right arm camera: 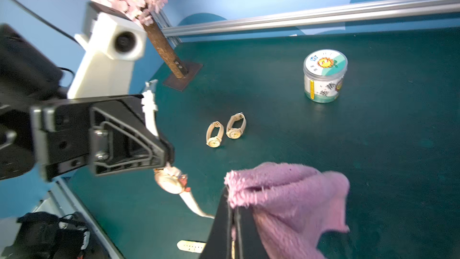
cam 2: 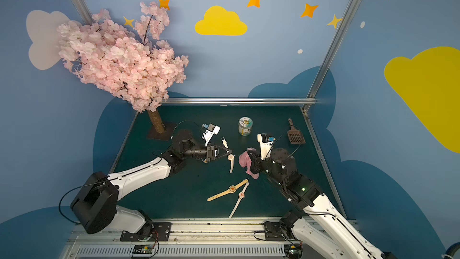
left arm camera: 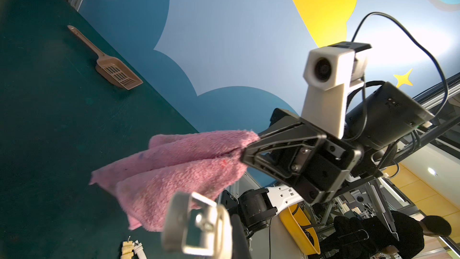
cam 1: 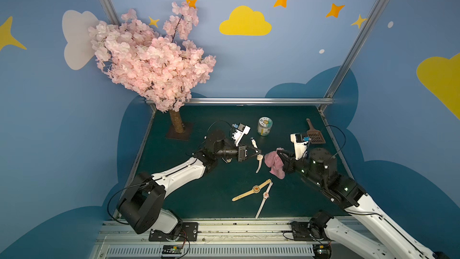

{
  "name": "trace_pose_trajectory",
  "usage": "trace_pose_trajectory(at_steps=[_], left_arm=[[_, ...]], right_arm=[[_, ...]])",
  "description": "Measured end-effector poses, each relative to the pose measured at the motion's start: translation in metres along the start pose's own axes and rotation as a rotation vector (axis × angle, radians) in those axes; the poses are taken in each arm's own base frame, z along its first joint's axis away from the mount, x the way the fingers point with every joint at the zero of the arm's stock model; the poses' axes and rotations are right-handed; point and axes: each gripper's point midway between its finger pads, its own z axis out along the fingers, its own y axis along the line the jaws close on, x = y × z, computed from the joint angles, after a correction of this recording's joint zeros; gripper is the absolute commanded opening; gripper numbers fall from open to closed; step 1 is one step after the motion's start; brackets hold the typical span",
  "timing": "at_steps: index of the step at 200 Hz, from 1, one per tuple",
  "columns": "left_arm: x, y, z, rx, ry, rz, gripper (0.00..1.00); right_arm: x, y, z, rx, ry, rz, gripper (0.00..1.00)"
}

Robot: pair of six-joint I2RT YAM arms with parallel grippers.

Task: Wipe the watch dial
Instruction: Wipe the watch.

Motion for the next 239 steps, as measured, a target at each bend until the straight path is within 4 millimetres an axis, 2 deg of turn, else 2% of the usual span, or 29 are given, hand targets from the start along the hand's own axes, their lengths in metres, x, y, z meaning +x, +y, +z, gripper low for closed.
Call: trace_pose_trajectory(at_steps=[24, 62, 100, 144, 175, 204, 217, 239], left_arm=[[0.0, 0.0, 0.0, 0.0, 0.0, 0.0, 0.03], [-0.001, -0.001, 0.0, 0.003, -0.003, 0.004, 0.03], [-0.003, 0.005, -0.002, -0.023, -0.019, -0.004, 0.03], [-0.005, 0.017, -0.005, -0.07, -0.04, -0.021, 0.03], [-0.003, 0.004, -0.004, -0.034, -0.028, -0.004, 0.03], [-0.003, -0.003, -0.004, -0.013, -0.024, 0.009, 0.03], [-0.003, -0.003, -0.004, -0.012, -0.024, 0.01, 0.03], [-0.004, -0.004, -0.004, -0.008, -0.024, 0.012, 0.03]], right_arm=[[-0.002, 0.021, -0.002, -0.123, -0.005, -0.018, 0.0], [0.014, 0.044, 0.02, -0.269, 0.066, -0.011, 0.0], [0.033, 0.036, 0.045, -0.234, 0.14, 0.036, 0.0], [0.049, 0.021, 0.061, -0.156, 0.198, 0.074, 0.0], [0.054, 0.006, 0.057, -0.074, 0.211, 0.065, 0.0], [0.045, -0.005, 0.039, -0.018, 0.166, 0.052, 0.0], [0.035, -0.003, 0.028, -0.03, 0.125, 0.047, 0.0], [0.018, 0.015, 0.015, -0.129, 0.058, 0.039, 0.0]])
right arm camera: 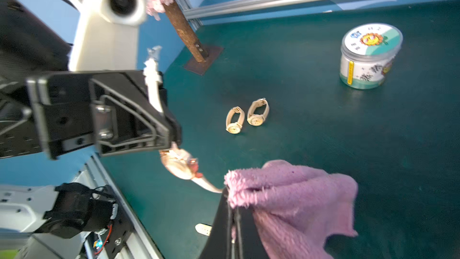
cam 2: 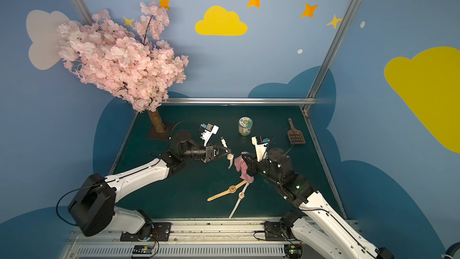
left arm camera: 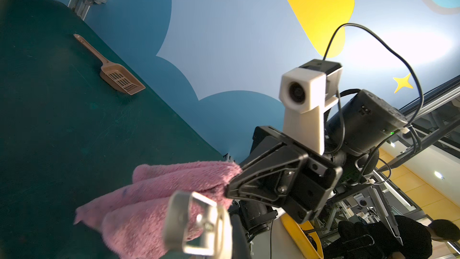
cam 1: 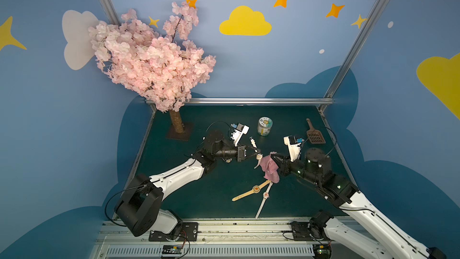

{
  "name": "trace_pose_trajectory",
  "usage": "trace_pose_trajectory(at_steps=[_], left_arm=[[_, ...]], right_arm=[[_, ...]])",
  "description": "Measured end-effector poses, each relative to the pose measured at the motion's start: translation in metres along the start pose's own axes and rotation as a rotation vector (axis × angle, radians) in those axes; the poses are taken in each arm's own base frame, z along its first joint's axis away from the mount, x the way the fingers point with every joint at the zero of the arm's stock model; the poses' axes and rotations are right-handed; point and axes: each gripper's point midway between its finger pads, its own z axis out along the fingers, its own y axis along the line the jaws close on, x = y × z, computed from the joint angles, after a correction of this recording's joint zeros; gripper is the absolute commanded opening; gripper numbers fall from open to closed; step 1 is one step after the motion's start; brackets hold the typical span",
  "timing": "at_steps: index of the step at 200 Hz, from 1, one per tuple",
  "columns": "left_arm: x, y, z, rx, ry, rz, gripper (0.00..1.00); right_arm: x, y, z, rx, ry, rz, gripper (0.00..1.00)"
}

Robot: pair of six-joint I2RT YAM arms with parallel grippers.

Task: Wipe the watch dial
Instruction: Wipe the watch.

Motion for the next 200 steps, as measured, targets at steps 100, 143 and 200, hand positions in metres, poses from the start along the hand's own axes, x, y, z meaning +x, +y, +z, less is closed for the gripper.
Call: trace_pose_trajectory(at_steps=[100, 143, 200], left_arm=[[0.0, 0.006, -0.002, -0.019, -0.008, -0.014, 0.03], [0.001, 0.013, -0.003, -0.048, -0.017, -0.029, 0.03], [0.0, 0.007, -0.003, -0.023, -0.013, -0.014, 0.03]], right_arm=[[0.011, 0.037, 0.041, -0.235, 0.092, 0.015, 0.0], [0.023, 0.031, 0.049, -0.215, 0.126, 0.029, 0.0], [0.055, -0.006, 0.048, -0.061, 0.174, 0.07, 0.0]])
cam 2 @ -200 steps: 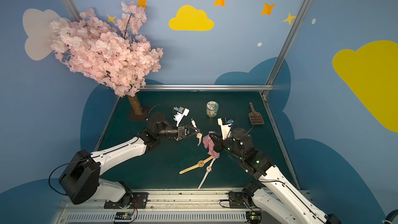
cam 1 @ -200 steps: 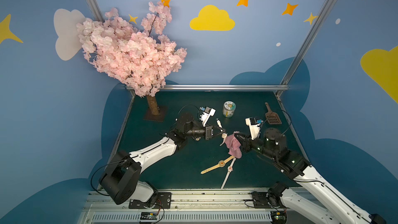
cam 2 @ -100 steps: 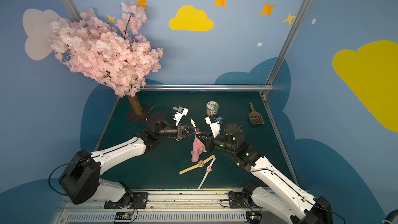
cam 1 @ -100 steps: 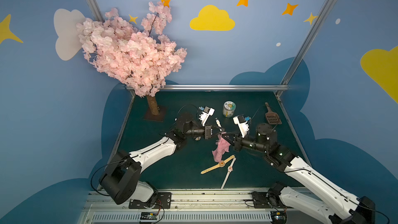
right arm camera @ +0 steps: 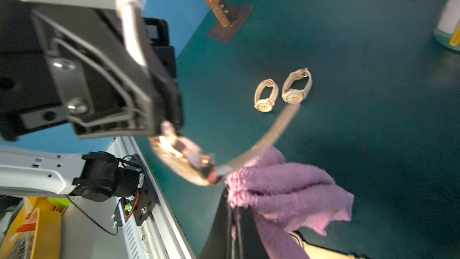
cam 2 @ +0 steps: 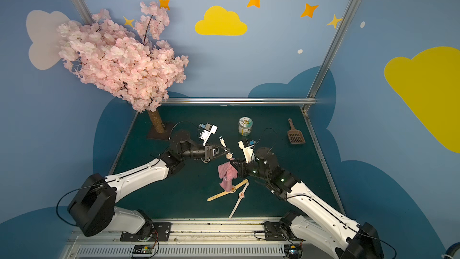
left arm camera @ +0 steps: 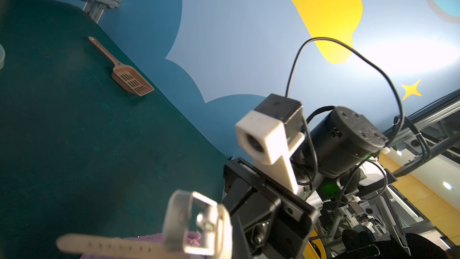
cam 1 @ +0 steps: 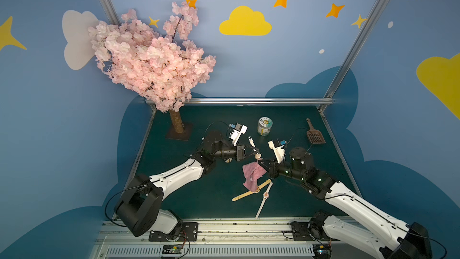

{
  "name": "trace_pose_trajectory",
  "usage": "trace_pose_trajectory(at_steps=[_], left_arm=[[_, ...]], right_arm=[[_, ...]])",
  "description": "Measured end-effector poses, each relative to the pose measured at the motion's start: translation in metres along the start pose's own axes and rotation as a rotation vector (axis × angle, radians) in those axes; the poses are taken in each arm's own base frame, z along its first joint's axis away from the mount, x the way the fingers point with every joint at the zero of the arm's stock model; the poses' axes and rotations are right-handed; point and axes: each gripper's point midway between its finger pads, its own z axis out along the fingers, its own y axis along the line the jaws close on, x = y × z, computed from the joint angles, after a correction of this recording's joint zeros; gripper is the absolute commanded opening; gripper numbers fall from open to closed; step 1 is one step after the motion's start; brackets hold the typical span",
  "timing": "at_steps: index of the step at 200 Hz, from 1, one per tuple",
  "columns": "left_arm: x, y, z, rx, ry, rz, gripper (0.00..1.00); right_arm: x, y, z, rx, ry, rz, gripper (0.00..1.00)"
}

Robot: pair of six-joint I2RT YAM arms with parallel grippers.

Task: Wipe the watch dial
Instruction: Wipe the watch.

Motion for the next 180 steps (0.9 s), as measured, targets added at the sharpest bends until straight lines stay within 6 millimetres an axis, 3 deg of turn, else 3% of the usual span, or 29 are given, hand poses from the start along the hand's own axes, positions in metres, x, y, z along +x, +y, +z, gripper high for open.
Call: trace_pose_trajectory(at_steps=[41, 73, 97, 138, 180], left_arm=[[0.001, -0.003, 0.0, 0.012, 0.007, 0.003, 0.03], [0.001, -0.004, -0.002, 0.014, 0.005, 0.001, 0.03], [0.002, -0.003, -0.003, 0.014, 0.006, -0.003, 0.03], [0.002, -0.003, -0.003, 0.016, 0.006, -0.009, 0.03], [0.001, 0.0, -0.004, 0.006, 0.0, -0.013, 0.03]], right_arm=[[-0.007, -0.014, -0.024, 0.085, -0.06, 0.007, 0.0], [-0.024, 0.003, -0.051, 0.025, -0.158, -0.036, 0.0], [-0.032, 0.023, -0.057, -0.068, -0.189, -0.069, 0.0], [-0.043, 0.051, -0.041, -0.23, -0.175, -0.087, 0.0], [-0.042, 0.048, -0.012, -0.226, -0.11, -0.058, 0.0]])
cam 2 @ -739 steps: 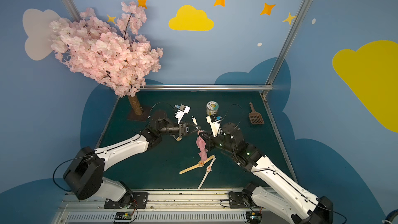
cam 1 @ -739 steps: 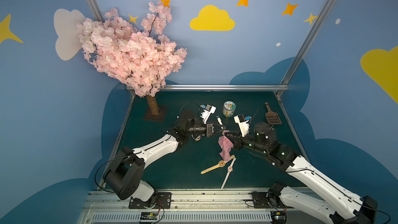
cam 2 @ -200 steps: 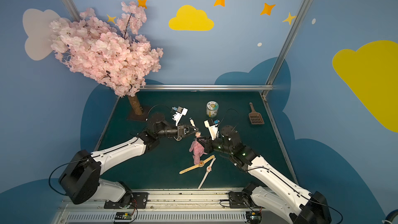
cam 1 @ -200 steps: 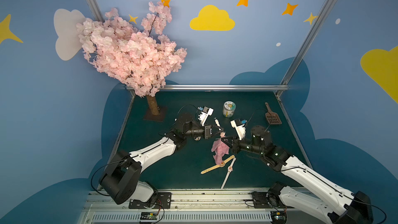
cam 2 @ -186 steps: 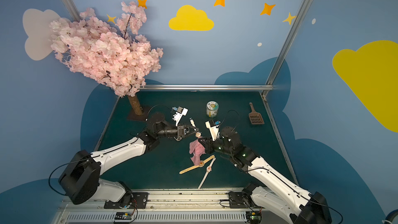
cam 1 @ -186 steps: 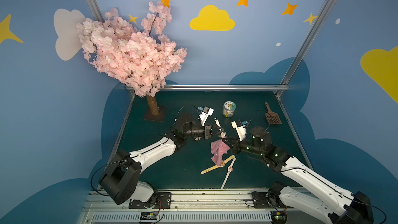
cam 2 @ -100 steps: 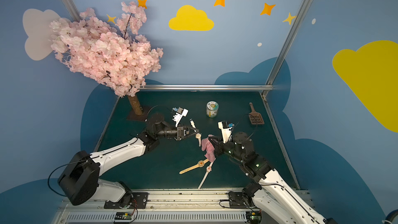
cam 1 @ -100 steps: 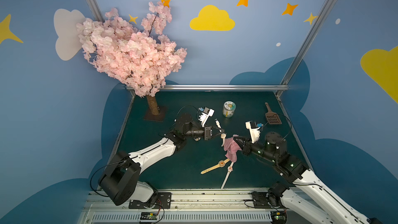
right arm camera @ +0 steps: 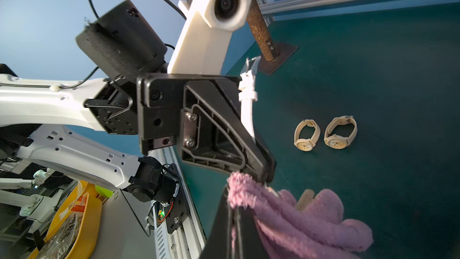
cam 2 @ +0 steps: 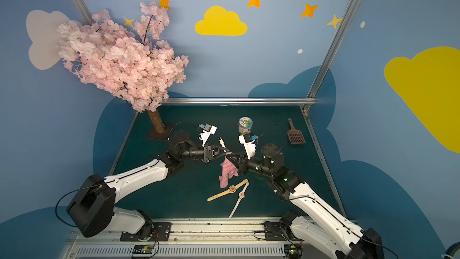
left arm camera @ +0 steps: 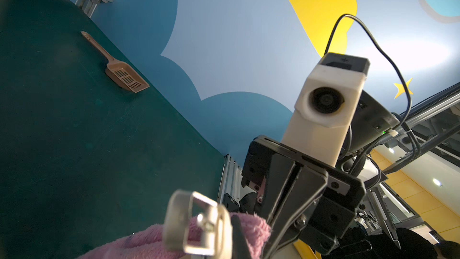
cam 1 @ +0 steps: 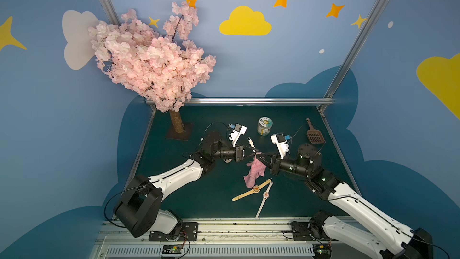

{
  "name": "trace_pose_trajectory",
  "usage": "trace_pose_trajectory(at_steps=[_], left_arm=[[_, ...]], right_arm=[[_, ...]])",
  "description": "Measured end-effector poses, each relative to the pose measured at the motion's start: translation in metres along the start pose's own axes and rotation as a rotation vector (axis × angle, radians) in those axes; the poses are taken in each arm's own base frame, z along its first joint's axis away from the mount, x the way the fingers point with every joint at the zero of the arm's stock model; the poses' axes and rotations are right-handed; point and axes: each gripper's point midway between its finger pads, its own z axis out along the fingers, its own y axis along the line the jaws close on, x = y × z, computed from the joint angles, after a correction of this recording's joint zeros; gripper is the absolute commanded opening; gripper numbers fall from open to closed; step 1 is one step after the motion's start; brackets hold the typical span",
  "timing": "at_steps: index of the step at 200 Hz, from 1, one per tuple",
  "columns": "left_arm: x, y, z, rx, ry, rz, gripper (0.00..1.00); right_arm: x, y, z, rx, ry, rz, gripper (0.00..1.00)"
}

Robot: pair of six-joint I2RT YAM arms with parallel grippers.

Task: Wipe the watch dial
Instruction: Wipe the watch.

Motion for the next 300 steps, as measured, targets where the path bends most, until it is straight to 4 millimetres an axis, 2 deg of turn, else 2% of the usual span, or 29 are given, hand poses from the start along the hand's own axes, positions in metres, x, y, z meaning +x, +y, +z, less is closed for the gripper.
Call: trace_pose_trajectory(at_steps=[49, 91, 105, 133, 163, 194, 212, 232, 262, 300], left_arm=[[0.0, 0.013, -0.004, -0.048, -0.017, -0.022, 0.03], [0.001, 0.006, -0.004, -0.023, -0.007, -0.013, 0.03], [0.001, 0.005, -0.005, -0.016, -0.005, -0.009, 0.03], [0.002, 0.004, -0.005, -0.012, -0.002, -0.009, 0.03], [0.002, 0.004, -0.005, -0.011, -0.001, -0.009, 0.03], [0.002, 0.004, -0.005, -0.011, -0.001, -0.009, 0.03], [0.001, 0.003, -0.005, -0.01, -0.002, -0.009, 0.03], [0.001, 0.003, -0.005, -0.008, -0.004, -0.008, 0.03], [-0.001, 0.009, -0.007, -0.031, -0.016, -0.017, 0.03], [-0.002, 0.011, -0.008, -0.039, -0.024, -0.016, 0.03]], right_arm=[[0.008, -0.025, 0.001, 0.129, 0.001, 0.038, 0.0], [0.045, -0.061, -0.006, 0.272, 0.055, 0.1, 0.0], [0.048, -0.066, -0.011, 0.304, 0.061, 0.105, 0.0], [0.037, -0.057, -0.024, 0.297, 0.015, 0.083, 0.0], [0.015, -0.03, -0.032, 0.198, -0.046, 0.043, 0.0], [0.0, 0.0, -0.025, 0.051, -0.057, 0.008, 0.0], [-0.006, 0.009, -0.016, 0.003, -0.044, 0.001, 0.0], [-0.002, 0.007, -0.006, -0.005, -0.014, 0.009, 0.0], [0.014, -0.013, 0.008, 0.066, 0.062, 0.047, 0.0], [0.032, -0.033, 0.011, 0.15, 0.122, 0.085, 0.0]])
